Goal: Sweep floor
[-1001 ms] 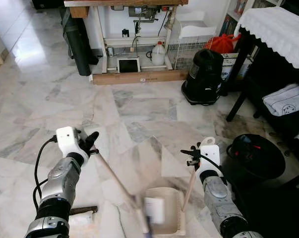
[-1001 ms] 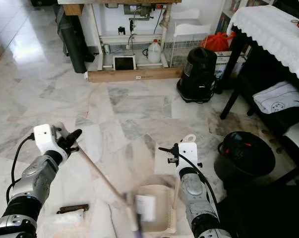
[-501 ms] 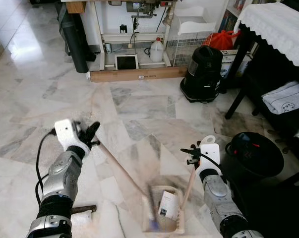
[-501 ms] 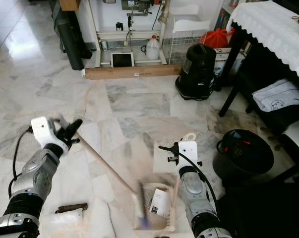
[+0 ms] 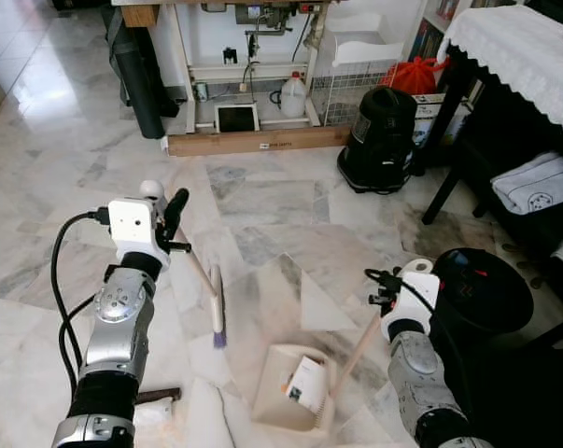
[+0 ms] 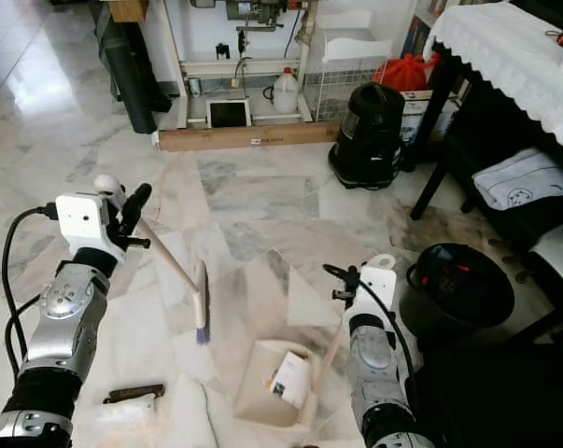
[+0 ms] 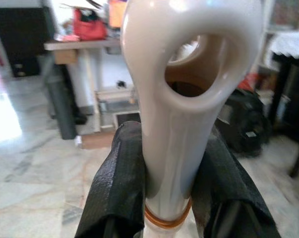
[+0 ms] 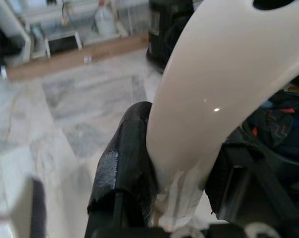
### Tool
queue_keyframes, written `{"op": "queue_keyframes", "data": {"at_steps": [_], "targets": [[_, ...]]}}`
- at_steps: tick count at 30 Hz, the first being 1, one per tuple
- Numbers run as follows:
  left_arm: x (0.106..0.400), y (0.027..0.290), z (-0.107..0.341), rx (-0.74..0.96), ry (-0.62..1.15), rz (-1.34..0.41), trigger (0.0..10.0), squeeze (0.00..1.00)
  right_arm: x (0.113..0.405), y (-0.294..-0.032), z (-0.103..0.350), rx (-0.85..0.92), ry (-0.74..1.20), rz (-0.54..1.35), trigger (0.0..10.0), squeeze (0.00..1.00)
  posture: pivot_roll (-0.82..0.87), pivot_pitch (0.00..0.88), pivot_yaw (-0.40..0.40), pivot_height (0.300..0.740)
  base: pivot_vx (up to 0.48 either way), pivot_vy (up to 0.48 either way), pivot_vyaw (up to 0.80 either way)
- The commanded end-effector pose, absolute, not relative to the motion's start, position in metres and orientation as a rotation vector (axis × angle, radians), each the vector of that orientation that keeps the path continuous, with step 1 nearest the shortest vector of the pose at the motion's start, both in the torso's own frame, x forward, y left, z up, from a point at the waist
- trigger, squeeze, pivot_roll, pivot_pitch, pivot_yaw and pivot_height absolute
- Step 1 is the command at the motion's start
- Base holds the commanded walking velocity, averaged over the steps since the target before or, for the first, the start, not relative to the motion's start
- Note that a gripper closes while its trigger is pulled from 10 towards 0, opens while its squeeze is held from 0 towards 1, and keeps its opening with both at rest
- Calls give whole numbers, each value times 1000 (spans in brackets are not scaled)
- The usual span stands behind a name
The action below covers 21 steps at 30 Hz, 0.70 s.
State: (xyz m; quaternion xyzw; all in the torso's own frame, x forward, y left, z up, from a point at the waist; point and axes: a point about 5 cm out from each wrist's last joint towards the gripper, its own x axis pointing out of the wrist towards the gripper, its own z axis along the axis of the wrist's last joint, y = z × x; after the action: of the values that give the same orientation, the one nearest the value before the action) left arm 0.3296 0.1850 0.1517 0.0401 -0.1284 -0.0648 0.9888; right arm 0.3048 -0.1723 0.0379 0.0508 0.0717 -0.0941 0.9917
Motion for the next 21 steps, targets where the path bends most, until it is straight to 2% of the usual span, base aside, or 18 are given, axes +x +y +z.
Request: {"op": "queue_keyframes", "data": {"at_steps": [1, 12, 21], "targets": [[328, 179, 152, 117, -279, -165, 10000, 0, 309, -177, 54, 134, 44, -221, 10000, 0, -61, 0, -24, 740, 0, 0, 0], [323, 166, 139, 122, -257, -212, 10000, 0, 313, -178, 84, 103, -127, -216, 10000, 0, -85, 0, -31, 740, 0, 0, 0], [321, 164, 138, 154, -276, -200, 10000, 0, 310, -180, 88, 99, -149, -221, 10000, 0, -82, 0, -36, 740, 0, 0, 0]]}}
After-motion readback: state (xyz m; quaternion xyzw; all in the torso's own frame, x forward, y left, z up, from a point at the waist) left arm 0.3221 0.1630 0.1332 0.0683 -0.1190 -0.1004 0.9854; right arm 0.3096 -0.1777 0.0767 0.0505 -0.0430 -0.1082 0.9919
